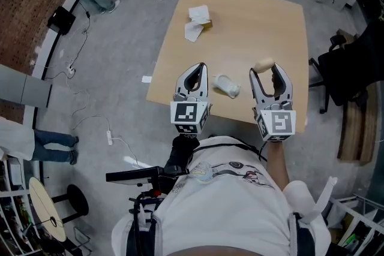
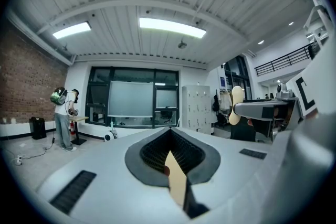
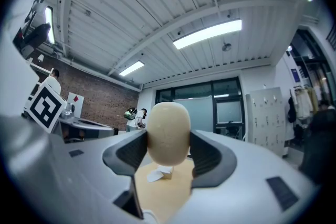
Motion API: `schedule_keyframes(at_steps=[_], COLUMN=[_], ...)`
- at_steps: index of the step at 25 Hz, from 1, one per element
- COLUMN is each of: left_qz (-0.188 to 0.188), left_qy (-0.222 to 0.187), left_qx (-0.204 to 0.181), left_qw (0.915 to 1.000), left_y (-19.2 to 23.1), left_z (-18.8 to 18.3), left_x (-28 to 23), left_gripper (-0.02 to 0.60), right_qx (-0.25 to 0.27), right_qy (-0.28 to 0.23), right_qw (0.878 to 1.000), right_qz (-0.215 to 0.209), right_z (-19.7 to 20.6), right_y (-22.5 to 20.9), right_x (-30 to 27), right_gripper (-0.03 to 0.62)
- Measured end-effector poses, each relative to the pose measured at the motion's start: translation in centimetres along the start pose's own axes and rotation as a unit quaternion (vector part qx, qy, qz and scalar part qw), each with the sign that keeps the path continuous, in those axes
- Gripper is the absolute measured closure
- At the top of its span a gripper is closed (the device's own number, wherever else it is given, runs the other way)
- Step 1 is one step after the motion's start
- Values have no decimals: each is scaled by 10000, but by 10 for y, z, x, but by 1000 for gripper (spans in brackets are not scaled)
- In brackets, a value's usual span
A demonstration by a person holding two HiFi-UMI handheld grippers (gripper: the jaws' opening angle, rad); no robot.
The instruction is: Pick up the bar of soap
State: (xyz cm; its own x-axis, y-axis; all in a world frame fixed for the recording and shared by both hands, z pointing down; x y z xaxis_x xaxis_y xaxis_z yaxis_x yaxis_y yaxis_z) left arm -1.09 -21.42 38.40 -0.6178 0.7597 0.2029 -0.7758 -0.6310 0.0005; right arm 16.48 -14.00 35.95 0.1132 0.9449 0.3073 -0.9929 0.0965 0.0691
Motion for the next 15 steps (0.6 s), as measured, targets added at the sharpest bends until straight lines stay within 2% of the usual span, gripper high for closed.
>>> schedule_keyframes(at_steps=[15], left_qz=[-53], left_qy=[16], left_qx=[21], left_qw=[10000], left_y=[8], left_z=[3], left_x=[-1], left_gripper=[581], right_qx=[27], right_qy=[-13], right_qw=[10000], right_qz=[-65], right_z=[2], right_y=[5], right_x=[-7], right_gripper=[333])
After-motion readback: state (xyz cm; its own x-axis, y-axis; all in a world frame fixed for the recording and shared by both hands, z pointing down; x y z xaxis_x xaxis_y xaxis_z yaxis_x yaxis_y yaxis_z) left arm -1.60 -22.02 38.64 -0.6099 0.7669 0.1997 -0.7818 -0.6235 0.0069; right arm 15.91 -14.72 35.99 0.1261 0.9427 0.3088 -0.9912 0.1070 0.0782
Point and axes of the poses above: the fingertips, and each gripper's own axes: x backward along the fingers, y to its left, z out of its underside, the point moved 3 cm from there along x, backward along the fingers, and after that the axes turned 15 degrees about -y, right-handed, at the moved point
